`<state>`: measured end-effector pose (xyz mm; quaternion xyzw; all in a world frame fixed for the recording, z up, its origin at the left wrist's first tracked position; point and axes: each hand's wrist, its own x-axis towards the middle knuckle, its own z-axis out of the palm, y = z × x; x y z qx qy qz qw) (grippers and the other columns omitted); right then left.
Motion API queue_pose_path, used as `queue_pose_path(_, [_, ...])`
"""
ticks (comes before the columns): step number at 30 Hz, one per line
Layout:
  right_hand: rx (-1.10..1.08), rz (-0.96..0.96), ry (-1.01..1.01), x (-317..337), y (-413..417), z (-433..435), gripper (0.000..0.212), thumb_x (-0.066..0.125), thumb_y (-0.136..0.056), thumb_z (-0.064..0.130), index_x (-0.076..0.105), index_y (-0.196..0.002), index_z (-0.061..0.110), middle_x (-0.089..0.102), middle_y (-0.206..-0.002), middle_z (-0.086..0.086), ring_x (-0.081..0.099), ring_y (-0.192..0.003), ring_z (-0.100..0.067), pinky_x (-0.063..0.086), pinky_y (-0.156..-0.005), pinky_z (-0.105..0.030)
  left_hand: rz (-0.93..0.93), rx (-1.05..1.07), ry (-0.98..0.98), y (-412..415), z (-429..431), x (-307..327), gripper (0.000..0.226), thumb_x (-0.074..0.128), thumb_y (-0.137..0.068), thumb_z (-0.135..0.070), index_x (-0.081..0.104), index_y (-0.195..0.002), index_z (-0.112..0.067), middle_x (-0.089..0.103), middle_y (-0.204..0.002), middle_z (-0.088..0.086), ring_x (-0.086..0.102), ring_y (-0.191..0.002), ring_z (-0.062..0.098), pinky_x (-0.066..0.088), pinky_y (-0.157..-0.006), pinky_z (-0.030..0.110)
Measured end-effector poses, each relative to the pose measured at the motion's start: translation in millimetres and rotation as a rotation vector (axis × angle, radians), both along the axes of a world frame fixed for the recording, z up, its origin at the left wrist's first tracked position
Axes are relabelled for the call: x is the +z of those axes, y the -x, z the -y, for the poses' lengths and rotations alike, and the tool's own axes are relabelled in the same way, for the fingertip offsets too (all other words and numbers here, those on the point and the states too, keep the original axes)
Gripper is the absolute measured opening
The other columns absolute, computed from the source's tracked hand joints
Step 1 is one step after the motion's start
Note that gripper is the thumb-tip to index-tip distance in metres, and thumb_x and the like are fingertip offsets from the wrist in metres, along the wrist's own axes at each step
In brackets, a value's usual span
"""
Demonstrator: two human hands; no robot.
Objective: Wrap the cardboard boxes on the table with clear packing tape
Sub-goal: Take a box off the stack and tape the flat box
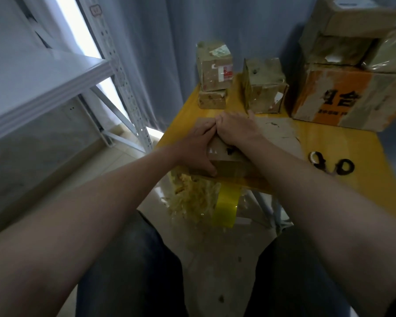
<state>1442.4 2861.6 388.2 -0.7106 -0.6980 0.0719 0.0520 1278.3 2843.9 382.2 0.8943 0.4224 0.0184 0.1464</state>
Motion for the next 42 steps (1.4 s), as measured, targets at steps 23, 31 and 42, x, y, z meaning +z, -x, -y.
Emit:
queue_pose_path(23, [0.088,-0.15,-0.133,-18.7,-17.8,148.7,0.05,0.033,-0.112,0.035,0.028,-0.162,0.038,0.02,-0.169,0.019,0.007,-0.159,-0.01,-0.003,-0.126,-0.042,0.225,0.562,-0.356,-1.0,88.0,-12.6,0.066,0.084,-0.067,-0.05,0.048,-0.114,-0.02,0.044,-0.122,0.007,0.042,-0.114,0.029,0.038,-0.094,0.046])
queue_pose_path(31, [-0.166,-0.797,-0.479,-5.1,-41.5,168.0,0.03,0.053,-0.104,0.013,0.071,-0.123,0.028,0.064,-0.12,0.019,0.053,-0.124,-0.006,0.044,-0.11,-0.033,0.792,0.708,0.172,-19.3,158.5,-35.8,0.009,0.059,-0.098,-0.02,0.052,-0.102,-0.023,0.061,-0.088,-0.006,0.059,-0.08,0.015,0.04,-0.06,0.029])
queue_pose_path(42, [-0.591,-0.161,-0.065,-35.8,-166.6,175.8,0.051,0.059,-0.093,0.063,0.058,-0.139,0.042,0.044,-0.138,-0.008,0.039,-0.129,-0.041,0.037,-0.106,-0.05,0.758,0.453,-0.005,-85.1,126.0,21.1,0.007,0.053,-0.1,-0.023,0.059,-0.102,-0.022,0.062,-0.089,-0.007,0.059,-0.086,0.014,0.046,-0.072,0.031])
